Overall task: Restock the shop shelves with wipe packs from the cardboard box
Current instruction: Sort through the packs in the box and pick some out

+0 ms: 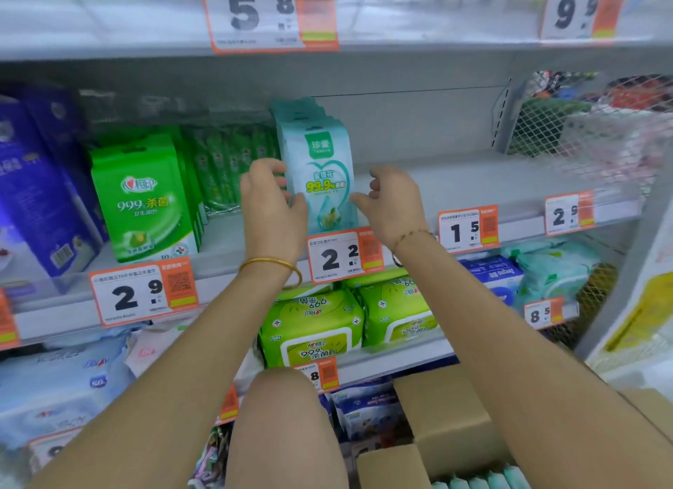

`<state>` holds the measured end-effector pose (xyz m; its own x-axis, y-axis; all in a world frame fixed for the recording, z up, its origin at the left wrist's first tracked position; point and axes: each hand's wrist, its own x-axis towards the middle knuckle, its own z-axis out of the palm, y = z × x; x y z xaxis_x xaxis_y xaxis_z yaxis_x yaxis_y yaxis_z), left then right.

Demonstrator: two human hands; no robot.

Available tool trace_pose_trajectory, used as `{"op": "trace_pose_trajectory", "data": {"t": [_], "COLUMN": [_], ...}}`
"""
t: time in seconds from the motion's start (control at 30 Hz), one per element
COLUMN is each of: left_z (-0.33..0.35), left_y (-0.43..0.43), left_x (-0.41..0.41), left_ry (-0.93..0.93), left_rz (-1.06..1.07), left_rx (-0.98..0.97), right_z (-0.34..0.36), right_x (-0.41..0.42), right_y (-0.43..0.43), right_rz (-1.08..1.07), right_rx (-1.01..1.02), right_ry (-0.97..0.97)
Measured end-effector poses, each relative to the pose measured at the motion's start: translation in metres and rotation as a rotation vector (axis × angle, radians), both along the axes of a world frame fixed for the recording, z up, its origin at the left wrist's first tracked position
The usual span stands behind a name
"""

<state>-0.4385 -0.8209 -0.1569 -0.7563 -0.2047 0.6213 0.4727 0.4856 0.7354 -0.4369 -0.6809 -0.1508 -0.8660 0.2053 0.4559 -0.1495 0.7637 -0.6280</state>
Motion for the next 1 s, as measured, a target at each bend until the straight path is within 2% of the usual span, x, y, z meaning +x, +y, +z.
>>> {"op": "trace_pose_trajectory", "data": {"t": [0.07,0.13,0.2,0.37,0.47,0.53,0.67,0.83,1.0], "left_z": [-0.012,-0.035,-0.066,-0.144,-0.171,-0.182,-0.206,-0.245,-0.256], "left_y": [0.014,0.034,0.055,0.11,0.14,0.158,0.185,0.197,0.203], "left_x": [0.023,0.049,0.069,0.09,0.093,0.094,0.089,0.09,0.09], "left_ry": [0.069,0.041,-0.066,-0.438,-0.557,-0.573,-0.596,-0.667,-0.723], "left_rz": [-0.113,-0.245,-0.364,-0.603,-0.714,-0.782,-0.857,-0.822,-0.866], "left_rx": [0.015,0.0,-0.057,-0.297,-0.425,-0.539,-0.77,-1.148,-1.187], "right_z": [-0.009,-0.03,-0.063,-0.152,-0.183,-0.195,-0.228,-0.294,-0.357], "right_x": [0.029,0.064,0.1,0.156,0.175,0.181,0.177,0.182,0.188], "right_y": [0.015,0.036,0.059,0.122,0.156,0.174,0.205,0.234,0.231], "right_rz": [0.004,-0.005,-0.041,-0.164,-0.203,-0.221,-0.182,-0.217,-0.231], "right_rx": [-0.074,-0.142,-0.152,-0.117,-0.134,-0.151,-0.132,-0.105,-0.121], "right_ry": [0.089,0.108,0.014,-0.36,-0.51,-0.57,-0.744,-0.979,-1.13]}}
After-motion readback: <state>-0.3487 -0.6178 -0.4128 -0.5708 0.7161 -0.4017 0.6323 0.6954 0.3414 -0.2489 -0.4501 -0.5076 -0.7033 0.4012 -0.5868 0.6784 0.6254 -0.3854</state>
